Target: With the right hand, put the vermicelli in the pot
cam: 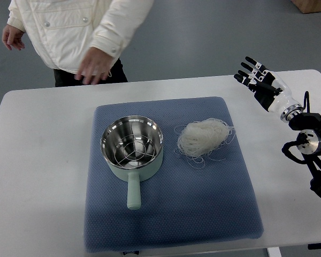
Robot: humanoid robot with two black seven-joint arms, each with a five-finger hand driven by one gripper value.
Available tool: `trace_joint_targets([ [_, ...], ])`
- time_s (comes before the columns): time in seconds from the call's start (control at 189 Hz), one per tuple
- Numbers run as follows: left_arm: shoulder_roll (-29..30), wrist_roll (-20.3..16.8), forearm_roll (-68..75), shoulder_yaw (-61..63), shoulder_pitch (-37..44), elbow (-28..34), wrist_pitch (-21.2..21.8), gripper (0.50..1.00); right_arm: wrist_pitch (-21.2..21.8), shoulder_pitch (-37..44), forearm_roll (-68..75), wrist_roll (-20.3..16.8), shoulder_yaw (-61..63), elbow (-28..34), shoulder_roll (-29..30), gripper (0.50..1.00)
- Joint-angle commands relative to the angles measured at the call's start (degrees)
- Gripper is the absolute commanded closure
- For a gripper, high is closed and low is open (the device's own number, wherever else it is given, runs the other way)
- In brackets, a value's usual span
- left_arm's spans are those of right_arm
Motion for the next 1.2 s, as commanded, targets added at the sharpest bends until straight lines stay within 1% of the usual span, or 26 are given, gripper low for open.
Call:
trace_joint_targets([
  [0.0,0.00,0.00,0.00,0.04,0.00,0.02,0.00,0.500,0.00,0.00,0.07,0.00,-0.01,0.00,0.01,0.572],
  [1.197,0.00,0.00,0.00,-0.05,0.00,0.02,0.00,0.500,0.70,0.09,-0.19,0.00,-0.27,0.18,-0.61,0.572],
])
